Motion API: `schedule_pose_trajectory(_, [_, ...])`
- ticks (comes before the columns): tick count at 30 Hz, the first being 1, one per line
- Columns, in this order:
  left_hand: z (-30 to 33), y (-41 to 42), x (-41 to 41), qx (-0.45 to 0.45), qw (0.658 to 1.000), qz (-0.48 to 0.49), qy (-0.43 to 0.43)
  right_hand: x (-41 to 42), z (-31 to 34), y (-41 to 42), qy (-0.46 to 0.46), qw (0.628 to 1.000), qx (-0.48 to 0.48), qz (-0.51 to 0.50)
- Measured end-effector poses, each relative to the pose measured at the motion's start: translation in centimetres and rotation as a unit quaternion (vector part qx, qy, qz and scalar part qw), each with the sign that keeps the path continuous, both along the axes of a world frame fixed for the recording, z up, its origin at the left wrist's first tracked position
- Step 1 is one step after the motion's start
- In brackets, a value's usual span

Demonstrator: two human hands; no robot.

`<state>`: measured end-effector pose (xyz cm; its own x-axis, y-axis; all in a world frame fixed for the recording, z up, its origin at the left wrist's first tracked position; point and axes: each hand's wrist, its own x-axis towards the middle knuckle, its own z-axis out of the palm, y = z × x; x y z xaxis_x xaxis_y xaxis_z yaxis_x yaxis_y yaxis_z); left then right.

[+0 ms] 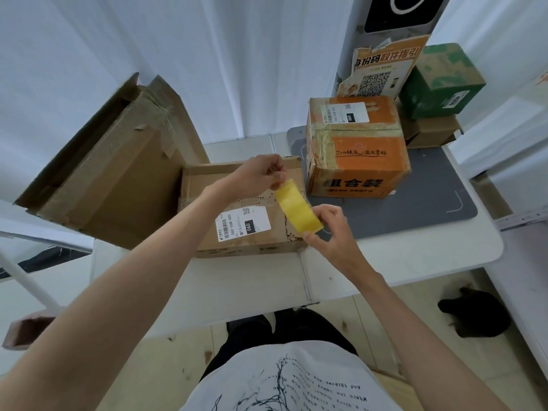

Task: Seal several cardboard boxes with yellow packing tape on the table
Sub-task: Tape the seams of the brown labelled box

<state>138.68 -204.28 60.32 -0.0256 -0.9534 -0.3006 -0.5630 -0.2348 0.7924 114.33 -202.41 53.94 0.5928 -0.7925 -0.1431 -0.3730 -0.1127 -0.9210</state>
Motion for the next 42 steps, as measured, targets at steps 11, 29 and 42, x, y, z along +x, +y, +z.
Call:
schedule_pose_trajectory(11, [3.9,-1.4,1.2,-0.036,0.996,0.037,-0.075,2.2,1.4,2.4,-0.064,0.979,0.183,-0.072])
schedule_pose_trajectory(29, [1.2,0.8,1.0,-0.038,0.989,-0.016,-0.143,3.4,2.3,4.8,0.038,0.929,0.351,-0.111])
schedule_pose_trajectory(42, [-1.1,-0.3,-0.8,0.029,0.993,-0.07,-0.086,1.7,-1.9,6.0,0.008,0.881,0.462,-0.101])
